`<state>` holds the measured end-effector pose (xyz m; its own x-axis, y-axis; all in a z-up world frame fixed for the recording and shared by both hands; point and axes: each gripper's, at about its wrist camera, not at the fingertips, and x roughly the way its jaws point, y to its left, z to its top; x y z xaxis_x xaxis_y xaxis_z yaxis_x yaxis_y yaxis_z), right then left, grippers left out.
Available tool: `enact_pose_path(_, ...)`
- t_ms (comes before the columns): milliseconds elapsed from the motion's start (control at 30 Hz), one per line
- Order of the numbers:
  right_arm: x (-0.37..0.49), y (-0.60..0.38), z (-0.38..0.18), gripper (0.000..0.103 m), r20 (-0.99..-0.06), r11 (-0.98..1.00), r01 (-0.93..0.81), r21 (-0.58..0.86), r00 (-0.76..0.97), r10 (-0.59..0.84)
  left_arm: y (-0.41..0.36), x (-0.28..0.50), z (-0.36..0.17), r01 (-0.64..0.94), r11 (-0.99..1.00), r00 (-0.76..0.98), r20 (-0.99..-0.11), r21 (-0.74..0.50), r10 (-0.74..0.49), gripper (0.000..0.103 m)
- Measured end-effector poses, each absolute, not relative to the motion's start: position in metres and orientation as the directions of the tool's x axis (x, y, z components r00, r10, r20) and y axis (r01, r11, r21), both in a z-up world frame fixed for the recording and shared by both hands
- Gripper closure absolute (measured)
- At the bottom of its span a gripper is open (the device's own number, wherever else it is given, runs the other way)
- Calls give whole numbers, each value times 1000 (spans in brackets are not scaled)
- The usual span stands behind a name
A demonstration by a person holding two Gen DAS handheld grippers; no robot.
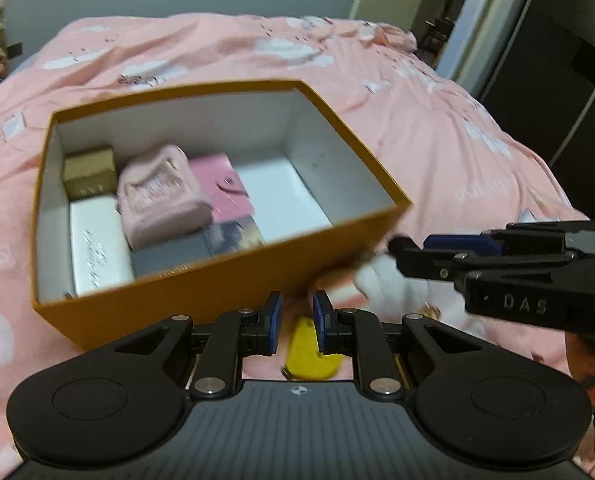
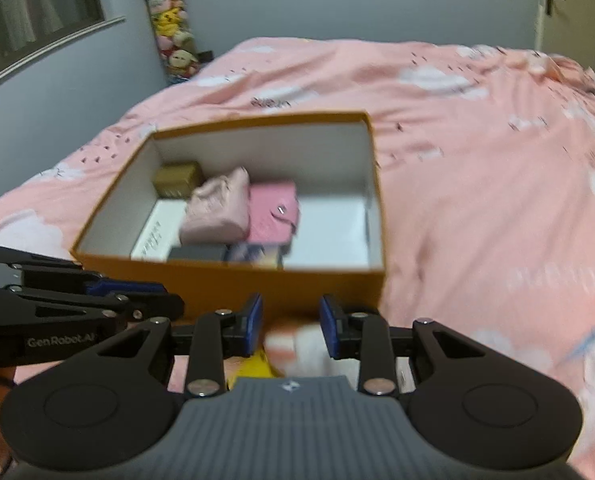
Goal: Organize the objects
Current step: 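Withdraw both tools from the shoebox toward the plush toys, then grasp the brown dog plush with the left tool while the right tool reaches the white plush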
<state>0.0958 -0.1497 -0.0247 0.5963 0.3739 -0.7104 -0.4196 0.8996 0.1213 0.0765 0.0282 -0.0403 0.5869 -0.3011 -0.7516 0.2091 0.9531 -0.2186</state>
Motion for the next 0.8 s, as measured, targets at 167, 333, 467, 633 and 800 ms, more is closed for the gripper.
enact_pose_path(167, 82, -171, -30, 63, -734, 933, -343, 109, 605, 308, 25, 67, -55, 197, 951, 542, -783, -237, -307, 82)
enact_pose_path(333, 73, -186, -40, 54, -773, 958, -270, 98, 586, 244, 20, 63, -62, 199, 951, 510, -804, -235, -305, 82)
enact_pose_path(467, 68, -199, -51, 47, -814, 974, -208, 89, 548, 192, 16, 63, -65, 201, 954, 494, -818, -221, -293, 82)
enact_pose_path(633, 61, -211, -59, 39, -852, 980, -182, 84, 497, 166, 12, 63, -68, 214, 952, 480, -826, -218, -296, 82)
enact_pose_path(800, 53, -211, -64, 37, -868, 972, -207, 107, 457, 193, 6, 61, -67, 253, 940, 473, -818, -228, -326, 82)
